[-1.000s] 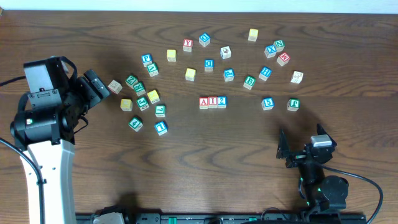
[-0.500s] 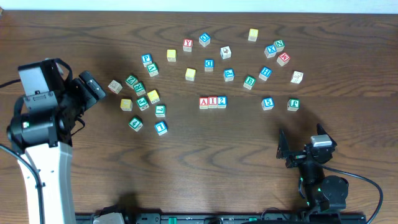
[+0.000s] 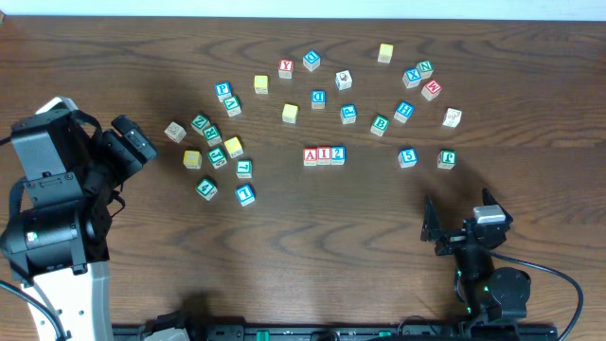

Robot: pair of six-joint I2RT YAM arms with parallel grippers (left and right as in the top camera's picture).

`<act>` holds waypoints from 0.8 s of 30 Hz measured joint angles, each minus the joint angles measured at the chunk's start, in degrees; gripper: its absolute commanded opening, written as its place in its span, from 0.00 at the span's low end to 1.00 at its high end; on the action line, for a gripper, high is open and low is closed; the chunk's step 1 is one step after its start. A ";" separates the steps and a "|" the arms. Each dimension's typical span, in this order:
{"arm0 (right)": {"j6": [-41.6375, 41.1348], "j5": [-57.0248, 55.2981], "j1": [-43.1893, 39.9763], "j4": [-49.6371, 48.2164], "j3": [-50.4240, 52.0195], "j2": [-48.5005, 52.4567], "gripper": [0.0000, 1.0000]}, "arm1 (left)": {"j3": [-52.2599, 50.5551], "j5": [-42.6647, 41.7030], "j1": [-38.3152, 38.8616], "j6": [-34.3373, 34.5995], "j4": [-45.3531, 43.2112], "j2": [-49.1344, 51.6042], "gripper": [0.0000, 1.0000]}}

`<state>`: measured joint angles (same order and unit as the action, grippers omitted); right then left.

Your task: Spell out AI2

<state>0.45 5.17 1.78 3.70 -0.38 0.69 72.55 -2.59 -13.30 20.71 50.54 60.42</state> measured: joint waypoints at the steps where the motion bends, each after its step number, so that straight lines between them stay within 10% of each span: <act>1: 0.00 0.00 0.00 0.00 0.00 0.00 0.99 | 0.00 0.00 0.00 0.00 0.00 0.00 0.98; 24: -0.02 0.02 0.00 -0.02 0.00 0.00 0.99 | -13.70 -0.02 0.00 0.00 -0.13 -7.50 0.98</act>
<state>0.43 5.19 1.78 3.68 -0.38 0.69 58.85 -2.61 -13.30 20.71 50.41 52.93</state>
